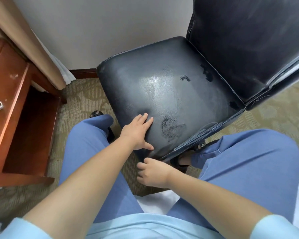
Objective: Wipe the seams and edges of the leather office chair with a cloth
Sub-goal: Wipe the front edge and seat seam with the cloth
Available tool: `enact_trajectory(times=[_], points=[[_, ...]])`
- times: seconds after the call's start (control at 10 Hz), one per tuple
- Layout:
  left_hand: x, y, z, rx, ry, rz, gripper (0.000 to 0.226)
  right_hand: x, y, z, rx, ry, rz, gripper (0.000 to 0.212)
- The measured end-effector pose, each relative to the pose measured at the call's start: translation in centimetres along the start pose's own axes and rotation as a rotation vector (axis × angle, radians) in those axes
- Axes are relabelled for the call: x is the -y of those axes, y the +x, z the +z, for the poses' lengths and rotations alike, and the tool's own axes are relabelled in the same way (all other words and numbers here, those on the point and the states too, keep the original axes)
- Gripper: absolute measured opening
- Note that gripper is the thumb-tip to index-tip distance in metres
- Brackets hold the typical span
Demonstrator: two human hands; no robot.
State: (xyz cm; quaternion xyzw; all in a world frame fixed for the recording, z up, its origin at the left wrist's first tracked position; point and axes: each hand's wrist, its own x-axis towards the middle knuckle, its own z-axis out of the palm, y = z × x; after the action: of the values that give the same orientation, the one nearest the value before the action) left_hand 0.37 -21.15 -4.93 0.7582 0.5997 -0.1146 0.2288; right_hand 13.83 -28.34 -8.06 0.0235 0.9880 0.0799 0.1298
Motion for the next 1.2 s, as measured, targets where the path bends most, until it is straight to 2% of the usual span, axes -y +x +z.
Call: enact_trajectory(times=[0.2, 0.3, 0.4, 0.5, 0.6, 0.7, 0.8, 0.9, 1.0, 1.1, 1.2], points=[[-0.2, 0.1, -0.4, 0.013, 0.054, 0.001, 0.116, -1.9, -2.6, -0.6, -0.185, -0.026, 0.123, 0.012], [-0.3, 0.1, -0.5, 0.012, 0.058, 0.000, 0.116, -2.5, -3.8, -1.1, -0.178, 0.030, 0.187, 0.009], [-0.5, 0.2, -0.5, 0.013, 0.058, -0.012, 0.119, -1.7, -2.8, -1.4, -0.104, 0.065, 0.176, 0.012], [-0.6, 0.1, -0.4, 0.011, 0.067, -0.012, 0.119, 0.0, -0.5, -0.7, 0.059, 0.059, 0.127, 0.017], [-0.5, 0.2, -0.4, 0.010, 0.076, -0.011, 0.119, 0.2, 0.6, -0.2, 0.124, 0.116, 0.189, 0.020], [-0.4, 0.4, -0.4, 0.012, 0.085, -0.005, 0.118, -0.2, -0.6, -1.2, -0.033, 0.172, 0.317, 0.010], [-0.2, 0.6, -0.4, 0.017, 0.108, 0.012, 0.118, -1.3, -3.0, -2.1, -0.196, 0.282, 0.559, 0.017], [-0.2, 0.7, -0.6, 0.025, 0.119, 0.020, 0.120, -2.4, -5.1, -2.6, -0.214, 0.513, 0.889, 0.011], [-0.4, 0.7, -0.8, 0.041, 0.129, 0.017, 0.120, -1.9, -5.5, -3.3, -0.148, 0.631, 1.135, 0.017], [-0.6, 0.6, -1.1, 0.068, 0.143, 0.014, 0.120, -0.4, -4.1, -4.0, -0.148, 0.744, 1.220, 0.016], [-0.9, 0.4, -1.2, 0.103, 0.168, -0.007, 0.123, 1.4, -2.6, -4.1, -0.107, 0.790, 1.198, 0.027]])
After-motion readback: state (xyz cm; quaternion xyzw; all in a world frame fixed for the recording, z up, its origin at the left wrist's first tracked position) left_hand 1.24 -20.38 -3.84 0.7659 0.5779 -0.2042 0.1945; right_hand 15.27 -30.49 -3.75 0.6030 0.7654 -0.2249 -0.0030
